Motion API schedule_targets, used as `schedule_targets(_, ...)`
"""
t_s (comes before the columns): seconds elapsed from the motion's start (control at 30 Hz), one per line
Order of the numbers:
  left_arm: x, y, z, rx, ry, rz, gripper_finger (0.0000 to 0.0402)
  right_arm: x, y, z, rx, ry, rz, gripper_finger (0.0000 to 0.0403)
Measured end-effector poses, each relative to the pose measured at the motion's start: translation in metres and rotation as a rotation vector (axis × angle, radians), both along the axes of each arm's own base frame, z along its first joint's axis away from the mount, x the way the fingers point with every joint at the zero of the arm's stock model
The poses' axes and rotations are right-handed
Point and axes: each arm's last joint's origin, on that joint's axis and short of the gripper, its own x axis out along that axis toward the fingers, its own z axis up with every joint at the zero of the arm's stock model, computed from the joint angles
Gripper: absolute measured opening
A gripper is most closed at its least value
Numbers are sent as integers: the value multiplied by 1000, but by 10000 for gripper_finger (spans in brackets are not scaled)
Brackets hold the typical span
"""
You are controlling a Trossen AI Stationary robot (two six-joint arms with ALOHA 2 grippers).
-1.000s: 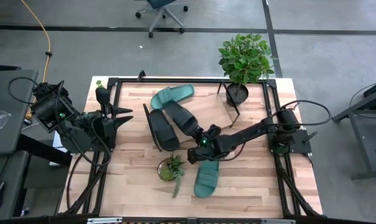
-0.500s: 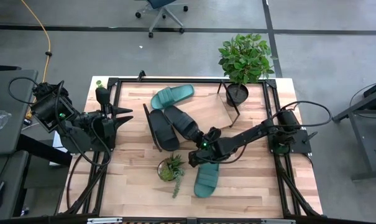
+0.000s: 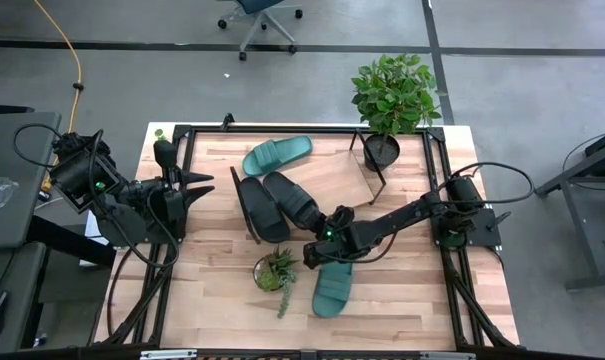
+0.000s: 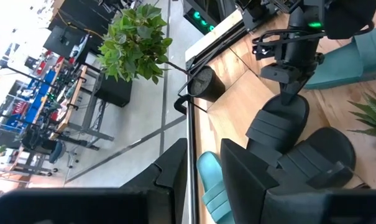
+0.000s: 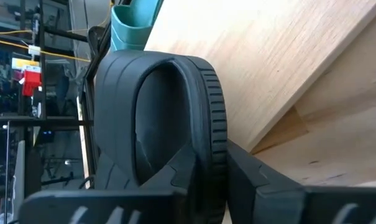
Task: Pick and place slides into the shelf
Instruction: Put the black slipper on the shelf
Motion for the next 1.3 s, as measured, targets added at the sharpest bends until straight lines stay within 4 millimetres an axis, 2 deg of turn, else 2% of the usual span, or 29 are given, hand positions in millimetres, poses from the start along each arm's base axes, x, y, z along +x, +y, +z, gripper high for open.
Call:
schedule_targets(0.33,0,0,0,6,-1,3,85,2,1,1,19,-11,21,53)
schedule_targets(0.73,0,0,0,6,-1,2,85,3,6,1,64,-25,43,151)
schedule_targets(1.3,0,0,0,26,13,-8,85,-2,28,-1,151,-6,130,157)
